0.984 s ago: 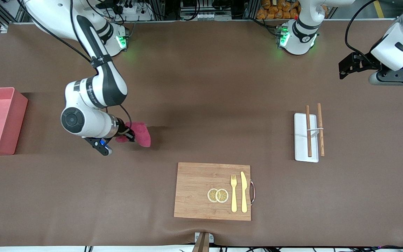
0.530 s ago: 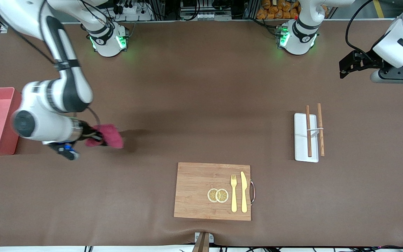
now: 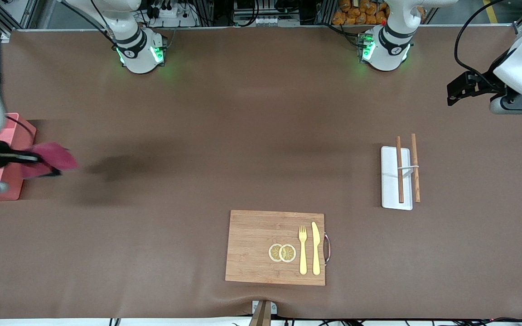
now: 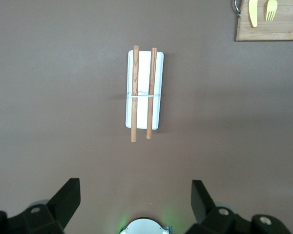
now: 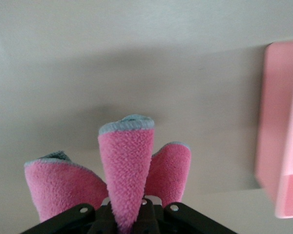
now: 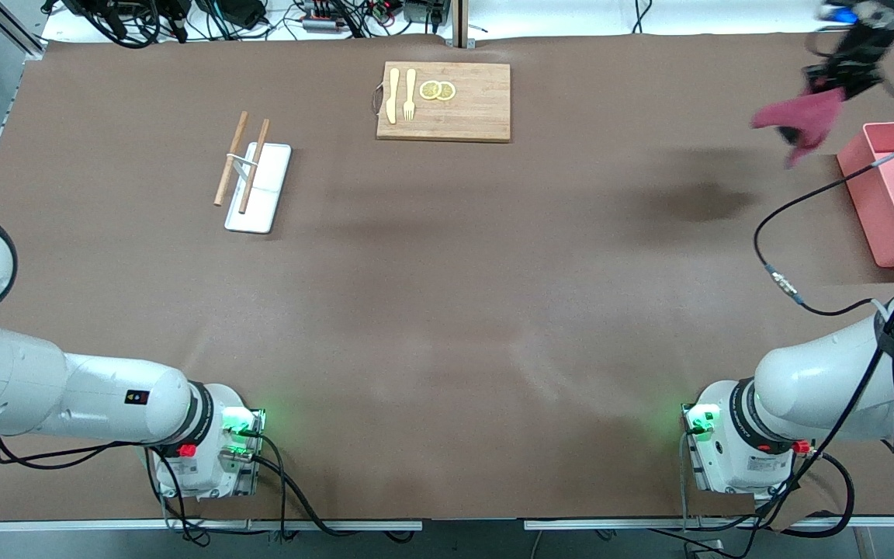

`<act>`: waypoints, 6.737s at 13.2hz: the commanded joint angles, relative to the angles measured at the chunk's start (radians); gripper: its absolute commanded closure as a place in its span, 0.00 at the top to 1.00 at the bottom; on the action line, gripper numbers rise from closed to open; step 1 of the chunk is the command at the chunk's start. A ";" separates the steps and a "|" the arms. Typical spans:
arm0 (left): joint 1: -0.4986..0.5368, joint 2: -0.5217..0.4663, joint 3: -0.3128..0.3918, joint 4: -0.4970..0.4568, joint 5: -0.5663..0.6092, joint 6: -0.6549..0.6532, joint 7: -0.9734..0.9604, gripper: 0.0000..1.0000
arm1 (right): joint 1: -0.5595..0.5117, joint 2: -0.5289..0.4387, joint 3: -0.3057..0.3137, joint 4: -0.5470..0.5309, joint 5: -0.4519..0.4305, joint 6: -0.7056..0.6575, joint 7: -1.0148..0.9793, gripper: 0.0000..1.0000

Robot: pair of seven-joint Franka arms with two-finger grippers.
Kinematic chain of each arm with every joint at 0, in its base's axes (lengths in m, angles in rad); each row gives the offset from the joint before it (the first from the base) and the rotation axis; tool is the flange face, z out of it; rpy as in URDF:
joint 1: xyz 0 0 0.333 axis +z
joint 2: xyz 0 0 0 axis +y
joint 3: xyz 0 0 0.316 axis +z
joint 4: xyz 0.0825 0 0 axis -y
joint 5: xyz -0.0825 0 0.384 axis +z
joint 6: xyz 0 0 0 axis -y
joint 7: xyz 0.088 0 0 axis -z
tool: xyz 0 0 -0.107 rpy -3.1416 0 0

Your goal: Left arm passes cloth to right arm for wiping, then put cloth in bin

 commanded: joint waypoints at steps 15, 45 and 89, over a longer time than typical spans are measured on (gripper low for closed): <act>-0.004 0.004 -0.008 0.028 -0.006 -0.013 -0.005 1.00 | -0.435 0.328 0.028 0.135 -0.023 0.496 -0.808 0.45; -0.006 0.004 -0.009 0.028 -0.010 -0.013 0.001 1.00 | 0.313 -0.327 0.031 -0.170 0.005 0.092 0.406 1.00; -0.006 0.004 -0.009 0.027 -0.012 -0.013 -0.008 1.00 | 0.210 -0.284 0.030 0.071 0.026 -0.022 0.432 1.00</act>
